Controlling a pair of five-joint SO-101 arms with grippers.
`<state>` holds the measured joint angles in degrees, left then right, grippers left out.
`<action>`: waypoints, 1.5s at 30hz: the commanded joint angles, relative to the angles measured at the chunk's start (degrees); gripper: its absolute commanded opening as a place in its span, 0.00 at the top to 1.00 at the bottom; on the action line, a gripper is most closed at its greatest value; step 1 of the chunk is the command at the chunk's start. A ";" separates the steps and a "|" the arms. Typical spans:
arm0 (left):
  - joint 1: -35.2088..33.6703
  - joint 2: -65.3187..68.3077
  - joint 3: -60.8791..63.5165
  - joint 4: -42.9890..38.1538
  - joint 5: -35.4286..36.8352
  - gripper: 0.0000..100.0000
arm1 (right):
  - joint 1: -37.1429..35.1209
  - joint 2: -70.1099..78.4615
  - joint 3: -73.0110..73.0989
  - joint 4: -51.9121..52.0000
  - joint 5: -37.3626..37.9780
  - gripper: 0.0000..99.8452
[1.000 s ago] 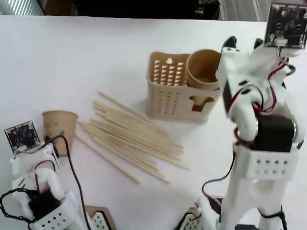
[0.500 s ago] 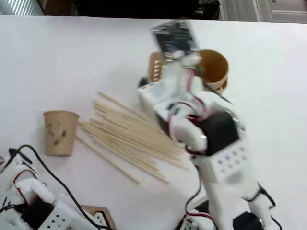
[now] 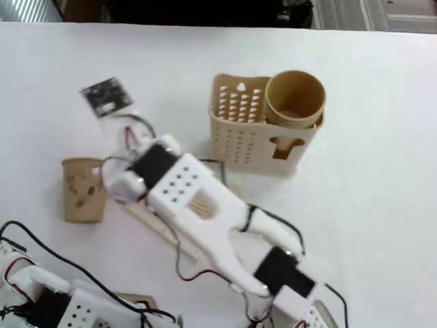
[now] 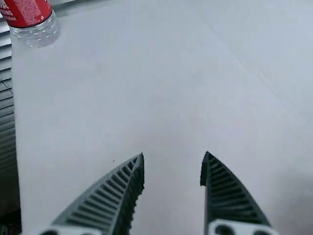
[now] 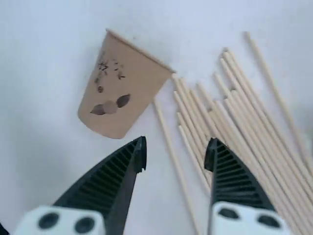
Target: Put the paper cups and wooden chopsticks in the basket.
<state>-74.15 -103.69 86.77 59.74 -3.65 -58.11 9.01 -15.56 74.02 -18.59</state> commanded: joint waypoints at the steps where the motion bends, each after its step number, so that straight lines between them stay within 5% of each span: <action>1: -1.19 -0.84 0.62 -0.88 -3.52 0.80 | -4.35 4.97 -7.82 -1.01 -4.66 0.69; 7: -1.27 -0.84 4.75 -1.23 -7.47 0.80 | -8.57 17.54 -19.52 -1.27 -6.77 0.50; 20: -1.27 -0.84 5.01 -0.88 -8.26 0.80 | -8.57 41.89 -47.21 -2.24 -12.48 0.50; 36: -1.27 -0.84 5.45 -0.97 -8.26 0.80 | -5.41 49.45 -56.79 1.98 -11.34 0.84; 45: -1.27 -0.84 5.45 -0.97 -8.26 0.80 | -4.35 47.60 -69.01 12.79 -2.46 0.85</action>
<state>-74.51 -103.69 92.40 59.74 -11.38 -63.30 61.05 -78.24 83.69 -24.40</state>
